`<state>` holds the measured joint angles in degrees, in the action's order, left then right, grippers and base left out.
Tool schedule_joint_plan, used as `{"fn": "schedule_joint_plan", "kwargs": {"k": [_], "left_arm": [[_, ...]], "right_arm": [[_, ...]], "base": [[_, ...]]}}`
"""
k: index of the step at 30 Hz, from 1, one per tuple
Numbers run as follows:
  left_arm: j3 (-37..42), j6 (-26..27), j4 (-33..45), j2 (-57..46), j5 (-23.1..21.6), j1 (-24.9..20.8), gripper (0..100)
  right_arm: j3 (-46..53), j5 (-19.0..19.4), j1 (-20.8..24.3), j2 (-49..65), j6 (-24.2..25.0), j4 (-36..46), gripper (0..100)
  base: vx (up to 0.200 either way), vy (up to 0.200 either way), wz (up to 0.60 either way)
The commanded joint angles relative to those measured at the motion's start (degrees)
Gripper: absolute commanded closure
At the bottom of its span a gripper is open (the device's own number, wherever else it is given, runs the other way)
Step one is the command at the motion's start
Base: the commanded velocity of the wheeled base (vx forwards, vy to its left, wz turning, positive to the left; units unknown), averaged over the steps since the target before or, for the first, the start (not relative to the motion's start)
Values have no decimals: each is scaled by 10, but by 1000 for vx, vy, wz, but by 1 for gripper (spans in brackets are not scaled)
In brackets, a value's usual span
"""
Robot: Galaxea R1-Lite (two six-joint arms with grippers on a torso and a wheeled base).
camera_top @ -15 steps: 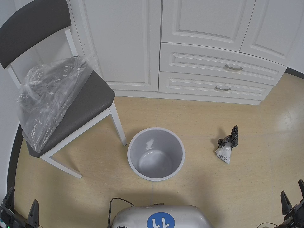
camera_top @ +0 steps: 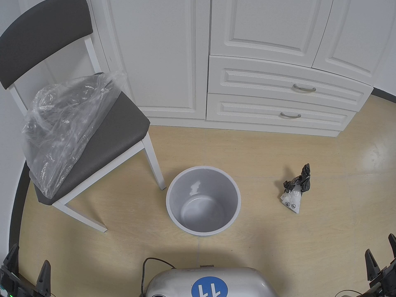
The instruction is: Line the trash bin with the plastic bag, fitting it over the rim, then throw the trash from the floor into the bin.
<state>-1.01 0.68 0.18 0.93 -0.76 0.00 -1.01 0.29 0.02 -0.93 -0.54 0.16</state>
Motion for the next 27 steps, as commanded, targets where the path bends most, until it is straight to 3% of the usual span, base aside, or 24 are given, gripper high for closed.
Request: {"fn": "schedule_joint_plan", "kwargs": {"k": [1,16,20,27], "left_arm": [[10,-1,0,-9,1,0,0],[10,1,0,-9,1,1,0],[10,34,-4,-9,-19,1,0],[10,27,-4,-9,-18,1,0]], "right_arm": [[10,1,1,9,1,0,0],[10,-1,0,9,7,-1,0],[10,12,-1,9,-38,1,0],[10,17,0,9,-29,-2,0]], "base": [[0,0,0],[0,0,0],[0,0,0],[0,0,0]]}}
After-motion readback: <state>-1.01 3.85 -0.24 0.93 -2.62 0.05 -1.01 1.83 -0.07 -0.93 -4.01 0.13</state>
